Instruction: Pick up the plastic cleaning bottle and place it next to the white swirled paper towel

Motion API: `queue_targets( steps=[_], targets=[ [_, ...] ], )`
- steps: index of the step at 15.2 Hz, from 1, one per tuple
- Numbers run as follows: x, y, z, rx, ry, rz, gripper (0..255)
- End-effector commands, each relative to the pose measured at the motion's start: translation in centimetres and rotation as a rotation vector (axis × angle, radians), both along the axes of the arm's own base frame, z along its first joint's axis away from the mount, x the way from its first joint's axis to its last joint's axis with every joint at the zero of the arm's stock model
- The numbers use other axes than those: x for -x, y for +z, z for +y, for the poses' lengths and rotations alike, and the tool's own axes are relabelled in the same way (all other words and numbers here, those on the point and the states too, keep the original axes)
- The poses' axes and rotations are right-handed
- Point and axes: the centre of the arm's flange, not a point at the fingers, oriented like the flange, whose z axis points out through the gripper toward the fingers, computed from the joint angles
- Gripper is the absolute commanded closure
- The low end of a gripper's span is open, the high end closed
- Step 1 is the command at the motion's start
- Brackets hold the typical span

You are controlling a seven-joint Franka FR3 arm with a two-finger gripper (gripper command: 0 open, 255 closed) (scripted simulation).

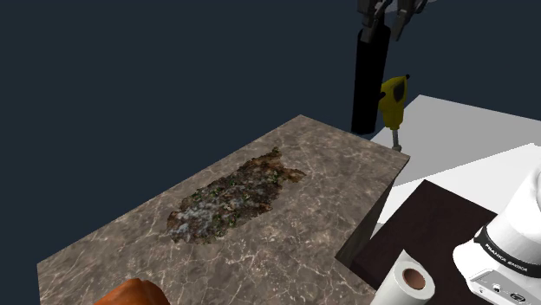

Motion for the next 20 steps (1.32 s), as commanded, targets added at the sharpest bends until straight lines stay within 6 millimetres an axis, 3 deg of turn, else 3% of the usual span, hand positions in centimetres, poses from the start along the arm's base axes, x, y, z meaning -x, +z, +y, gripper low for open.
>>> queue_targets(
  steps=[1, 20],
  targets=[
    [1.9, 0.0, 1.9, 0.0, -0.001, 0.0, 255],
    [18.2, 0.0, 21.0, 0.0, -0.001, 0.0, 255]
  ],
)
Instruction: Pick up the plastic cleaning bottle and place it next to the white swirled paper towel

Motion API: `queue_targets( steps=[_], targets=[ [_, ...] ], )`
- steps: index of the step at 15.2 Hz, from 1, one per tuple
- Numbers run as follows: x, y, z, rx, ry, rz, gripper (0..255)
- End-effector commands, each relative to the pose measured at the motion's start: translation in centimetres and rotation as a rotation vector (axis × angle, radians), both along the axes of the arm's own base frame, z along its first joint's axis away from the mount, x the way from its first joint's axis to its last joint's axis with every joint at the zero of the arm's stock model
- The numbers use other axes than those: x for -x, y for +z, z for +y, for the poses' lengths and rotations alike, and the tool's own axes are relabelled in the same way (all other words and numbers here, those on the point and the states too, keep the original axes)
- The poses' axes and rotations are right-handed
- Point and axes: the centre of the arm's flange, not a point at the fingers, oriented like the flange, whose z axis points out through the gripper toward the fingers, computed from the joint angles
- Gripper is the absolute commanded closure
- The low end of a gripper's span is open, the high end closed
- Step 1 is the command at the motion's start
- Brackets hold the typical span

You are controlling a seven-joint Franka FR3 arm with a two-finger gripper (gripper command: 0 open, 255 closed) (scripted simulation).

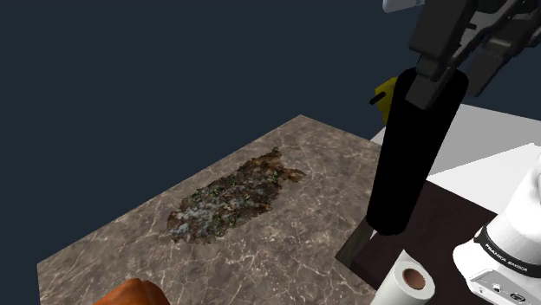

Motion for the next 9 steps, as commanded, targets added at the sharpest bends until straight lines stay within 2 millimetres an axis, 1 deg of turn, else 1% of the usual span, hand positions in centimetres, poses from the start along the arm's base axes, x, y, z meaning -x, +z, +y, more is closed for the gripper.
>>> queue_targets(
  steps=[1, 7, 9],
  targets=[
    [1.7, 0.3, 2.0, -0.001, -0.001, 0.001, 255],
    [6.7, 0.3, 7.9, -0.001, -0.001, 0.001, 255],
    [6.7, -0.7, 7.9, -0.001, -0.001, 0.001, 255]
  ],
)
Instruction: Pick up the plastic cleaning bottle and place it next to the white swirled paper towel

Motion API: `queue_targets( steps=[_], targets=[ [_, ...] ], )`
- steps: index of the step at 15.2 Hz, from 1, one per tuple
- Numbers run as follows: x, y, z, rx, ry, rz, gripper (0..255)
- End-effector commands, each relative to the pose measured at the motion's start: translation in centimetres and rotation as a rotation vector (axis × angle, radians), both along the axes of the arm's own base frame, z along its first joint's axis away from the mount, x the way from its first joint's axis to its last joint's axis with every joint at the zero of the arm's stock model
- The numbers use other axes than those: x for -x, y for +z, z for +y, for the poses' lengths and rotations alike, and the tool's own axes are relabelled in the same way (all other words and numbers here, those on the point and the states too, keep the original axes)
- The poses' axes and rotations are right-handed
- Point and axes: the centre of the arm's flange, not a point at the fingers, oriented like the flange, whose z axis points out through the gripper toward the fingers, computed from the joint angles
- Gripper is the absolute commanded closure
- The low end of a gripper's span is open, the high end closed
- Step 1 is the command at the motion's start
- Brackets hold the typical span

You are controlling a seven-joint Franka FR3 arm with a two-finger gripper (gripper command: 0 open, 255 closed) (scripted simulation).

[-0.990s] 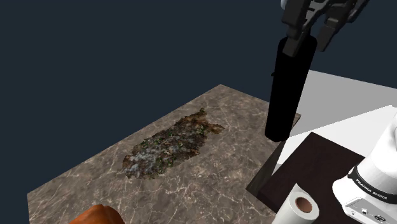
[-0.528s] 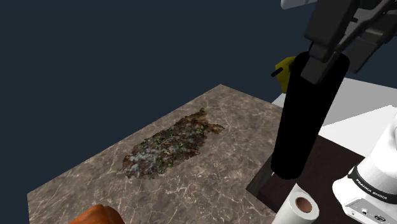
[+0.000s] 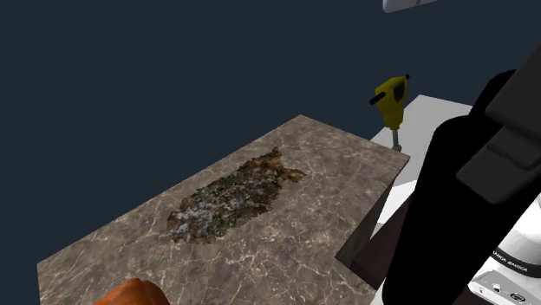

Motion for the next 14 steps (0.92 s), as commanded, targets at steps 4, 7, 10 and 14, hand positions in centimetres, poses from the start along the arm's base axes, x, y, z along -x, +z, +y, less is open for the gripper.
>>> queue_targets(
  steps=[4, 7, 10, 14],
  targets=[
    [0.3, -2.5, 0.2, -0.001, -0.001, 0.0, 255],
    [0.3, -4.1, 0.2, -0.001, -0.001, 0.0, 255],
    [0.3, -5.7, 0.2, -0.001, -0.001, 0.0, 255],
    [0.3, -7.8, 0.2, -0.001, -0.001, 0.0, 255]
  ],
)
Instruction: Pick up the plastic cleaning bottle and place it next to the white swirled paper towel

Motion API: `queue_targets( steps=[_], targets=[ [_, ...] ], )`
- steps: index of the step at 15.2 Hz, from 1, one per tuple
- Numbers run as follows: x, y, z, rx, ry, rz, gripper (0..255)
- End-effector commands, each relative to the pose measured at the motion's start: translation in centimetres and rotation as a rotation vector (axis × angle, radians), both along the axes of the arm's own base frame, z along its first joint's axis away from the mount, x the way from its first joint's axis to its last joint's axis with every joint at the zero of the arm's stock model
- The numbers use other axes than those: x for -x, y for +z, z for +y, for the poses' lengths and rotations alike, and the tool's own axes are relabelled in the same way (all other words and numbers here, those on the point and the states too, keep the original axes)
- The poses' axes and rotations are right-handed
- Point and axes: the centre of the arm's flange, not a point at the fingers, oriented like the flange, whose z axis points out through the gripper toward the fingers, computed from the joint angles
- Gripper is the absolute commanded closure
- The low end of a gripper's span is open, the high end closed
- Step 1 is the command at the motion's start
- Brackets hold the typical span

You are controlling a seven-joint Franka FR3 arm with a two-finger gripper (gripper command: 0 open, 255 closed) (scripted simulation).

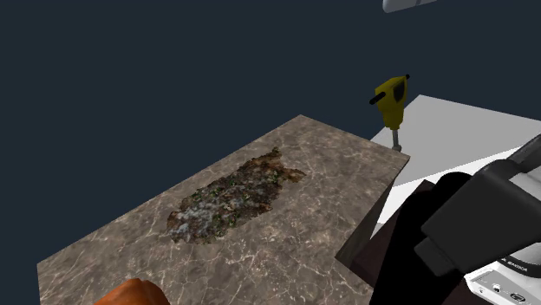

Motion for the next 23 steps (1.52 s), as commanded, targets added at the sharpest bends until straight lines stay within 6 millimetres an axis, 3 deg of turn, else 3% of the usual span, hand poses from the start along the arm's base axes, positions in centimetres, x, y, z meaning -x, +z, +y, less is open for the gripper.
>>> queue_targets(
  steps=[1, 23],
  targets=[
    [0.0, -1.1, -0.1, -0.001, 0.0, 0.0, 255],
    [0.0, -12.7, -0.1, -0.001, 0.0, 0.0, 255]
  ],
)
